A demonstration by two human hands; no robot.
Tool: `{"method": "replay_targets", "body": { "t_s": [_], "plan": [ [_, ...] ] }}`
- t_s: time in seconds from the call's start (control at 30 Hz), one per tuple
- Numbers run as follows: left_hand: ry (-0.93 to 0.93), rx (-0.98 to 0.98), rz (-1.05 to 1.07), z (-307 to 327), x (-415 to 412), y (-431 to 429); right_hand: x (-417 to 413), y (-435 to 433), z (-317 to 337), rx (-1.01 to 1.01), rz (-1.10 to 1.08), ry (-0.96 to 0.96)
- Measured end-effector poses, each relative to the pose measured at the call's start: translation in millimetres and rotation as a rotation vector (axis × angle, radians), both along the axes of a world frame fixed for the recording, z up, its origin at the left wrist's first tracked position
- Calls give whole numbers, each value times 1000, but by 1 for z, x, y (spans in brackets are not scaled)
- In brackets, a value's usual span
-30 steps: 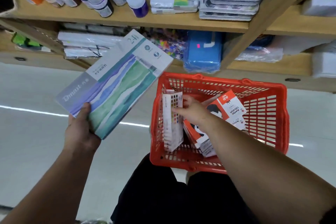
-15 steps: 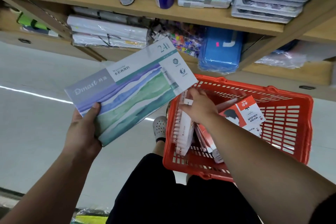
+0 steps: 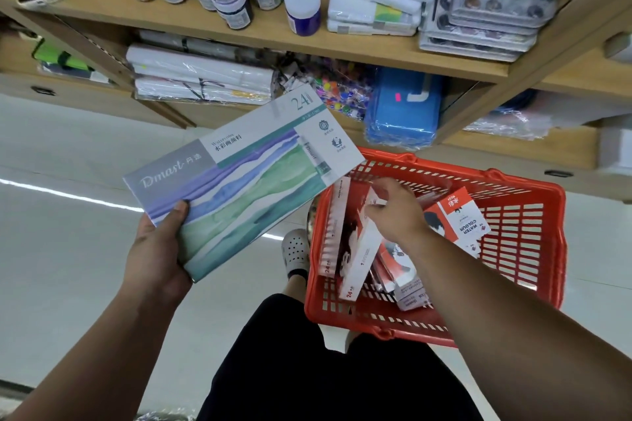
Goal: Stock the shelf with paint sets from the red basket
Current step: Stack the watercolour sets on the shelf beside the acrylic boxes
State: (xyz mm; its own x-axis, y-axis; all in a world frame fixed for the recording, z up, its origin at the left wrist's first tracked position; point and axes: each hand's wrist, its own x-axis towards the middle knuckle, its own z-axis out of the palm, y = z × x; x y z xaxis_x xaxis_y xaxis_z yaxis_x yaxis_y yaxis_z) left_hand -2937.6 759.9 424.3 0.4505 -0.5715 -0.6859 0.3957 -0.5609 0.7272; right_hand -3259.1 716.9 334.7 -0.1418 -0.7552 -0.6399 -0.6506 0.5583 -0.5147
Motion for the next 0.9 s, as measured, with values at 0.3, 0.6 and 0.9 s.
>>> {"method": "replay_targets", "body": {
  "t_s": [0.3,0.6,0.9],
  "plan": [
    [5,-47,-37,23,-29,-11,-73,35,43,-120,-338,-335],
    [19,-81,-88,50,-78,-19,-150,53,93,-319,-925,-557],
    [31,-318,-137,105,-102,-31,-172,27,165,-553,-1013,-687]
  ]
}}
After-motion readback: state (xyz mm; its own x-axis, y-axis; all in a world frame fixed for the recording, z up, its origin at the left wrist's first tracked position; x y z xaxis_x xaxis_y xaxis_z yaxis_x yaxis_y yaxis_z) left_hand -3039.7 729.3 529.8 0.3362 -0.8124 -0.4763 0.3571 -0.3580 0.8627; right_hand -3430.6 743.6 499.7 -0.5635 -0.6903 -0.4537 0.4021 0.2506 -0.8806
